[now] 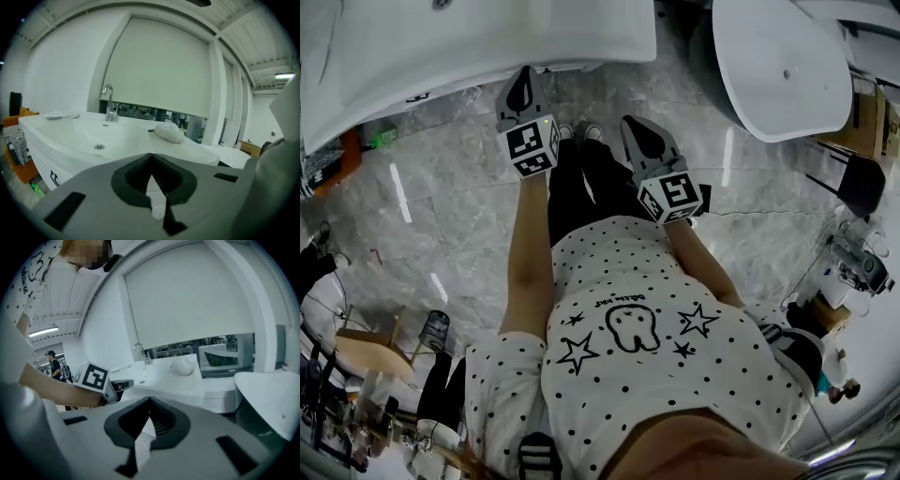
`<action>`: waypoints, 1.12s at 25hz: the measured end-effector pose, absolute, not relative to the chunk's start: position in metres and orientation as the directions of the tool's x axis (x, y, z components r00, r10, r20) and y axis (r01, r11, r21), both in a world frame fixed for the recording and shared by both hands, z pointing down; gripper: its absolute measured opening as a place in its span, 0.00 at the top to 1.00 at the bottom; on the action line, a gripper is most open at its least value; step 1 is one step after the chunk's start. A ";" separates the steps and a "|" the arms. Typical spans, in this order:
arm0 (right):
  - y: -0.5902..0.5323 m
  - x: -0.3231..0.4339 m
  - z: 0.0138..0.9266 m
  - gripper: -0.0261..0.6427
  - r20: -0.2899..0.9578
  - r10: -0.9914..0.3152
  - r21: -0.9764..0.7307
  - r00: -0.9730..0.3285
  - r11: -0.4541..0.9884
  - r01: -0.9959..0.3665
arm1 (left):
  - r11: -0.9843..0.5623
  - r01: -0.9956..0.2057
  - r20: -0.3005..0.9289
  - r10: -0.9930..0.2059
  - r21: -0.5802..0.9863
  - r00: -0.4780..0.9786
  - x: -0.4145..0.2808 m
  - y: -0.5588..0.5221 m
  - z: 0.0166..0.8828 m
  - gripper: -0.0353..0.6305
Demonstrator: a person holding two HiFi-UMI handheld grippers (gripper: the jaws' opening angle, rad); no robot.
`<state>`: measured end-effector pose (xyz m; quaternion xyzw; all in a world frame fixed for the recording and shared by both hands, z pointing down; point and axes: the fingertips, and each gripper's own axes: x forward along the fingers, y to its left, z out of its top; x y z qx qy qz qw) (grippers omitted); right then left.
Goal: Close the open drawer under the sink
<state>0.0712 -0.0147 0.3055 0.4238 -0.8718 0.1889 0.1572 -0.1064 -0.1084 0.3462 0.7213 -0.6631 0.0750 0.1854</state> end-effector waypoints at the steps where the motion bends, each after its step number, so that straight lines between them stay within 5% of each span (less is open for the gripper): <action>1: -0.016 0.070 0.303 0.94 0.429 -0.681 -0.194 -0.593 0.572 -0.797 | -0.057 -0.984 0.349 -0.930 0.167 0.113 -0.106 -0.108 0.341 0.94; 28: -0.010 0.058 0.256 0.94 0.355 -0.688 -0.151 -0.634 0.627 -0.764 | -0.171 -0.972 0.230 -0.951 0.159 0.205 -0.078 -0.045 0.241 0.94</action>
